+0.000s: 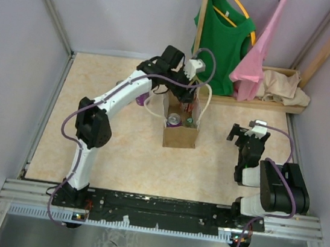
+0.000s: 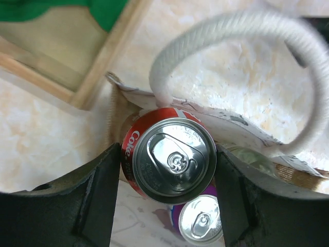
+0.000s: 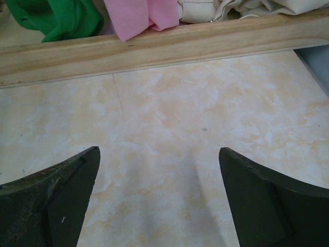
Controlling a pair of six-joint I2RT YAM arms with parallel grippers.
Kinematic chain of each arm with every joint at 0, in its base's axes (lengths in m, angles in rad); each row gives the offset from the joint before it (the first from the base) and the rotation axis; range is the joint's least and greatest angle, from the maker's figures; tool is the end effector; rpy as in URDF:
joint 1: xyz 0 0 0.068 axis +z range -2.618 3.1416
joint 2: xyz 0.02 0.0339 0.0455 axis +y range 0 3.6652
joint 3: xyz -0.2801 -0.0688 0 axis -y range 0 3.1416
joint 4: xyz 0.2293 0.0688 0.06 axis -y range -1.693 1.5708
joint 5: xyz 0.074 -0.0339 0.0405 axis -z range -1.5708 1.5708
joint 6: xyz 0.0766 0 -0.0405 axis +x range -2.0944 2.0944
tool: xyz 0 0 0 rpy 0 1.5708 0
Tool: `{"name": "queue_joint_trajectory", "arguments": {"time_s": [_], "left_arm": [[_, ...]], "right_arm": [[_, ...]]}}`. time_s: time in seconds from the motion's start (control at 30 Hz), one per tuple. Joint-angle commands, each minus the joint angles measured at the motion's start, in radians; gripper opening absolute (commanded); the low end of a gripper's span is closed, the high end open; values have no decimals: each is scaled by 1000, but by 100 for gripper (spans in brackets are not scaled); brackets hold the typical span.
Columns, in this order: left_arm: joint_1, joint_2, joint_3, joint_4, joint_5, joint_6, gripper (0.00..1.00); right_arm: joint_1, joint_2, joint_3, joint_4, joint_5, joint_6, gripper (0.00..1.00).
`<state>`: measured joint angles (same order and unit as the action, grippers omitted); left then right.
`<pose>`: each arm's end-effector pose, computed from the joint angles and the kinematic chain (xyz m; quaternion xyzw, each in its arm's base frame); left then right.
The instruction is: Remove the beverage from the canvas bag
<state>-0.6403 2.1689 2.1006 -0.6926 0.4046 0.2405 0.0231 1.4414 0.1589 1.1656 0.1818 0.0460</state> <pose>0.3951 -0.3320 0.2896 0.4554 0.7807 -0.2576 0.3416 0.2551 -0.0080 0.1711 0.0688 0.7434 -0.0449 0.6638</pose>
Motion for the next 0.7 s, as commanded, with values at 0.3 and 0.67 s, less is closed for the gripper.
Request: {"name": "queue_joint_trajectory", "arguments": {"time_s": [0.3,0.67], "left_arm": [[146,-283,211,-4,-112,-91,0],[265,-472,-4,-23,-292,-134,0]], "right_arm": [[-2,1,21,51,4,1,99],[-1,0,20,51,3,2,99]]}}
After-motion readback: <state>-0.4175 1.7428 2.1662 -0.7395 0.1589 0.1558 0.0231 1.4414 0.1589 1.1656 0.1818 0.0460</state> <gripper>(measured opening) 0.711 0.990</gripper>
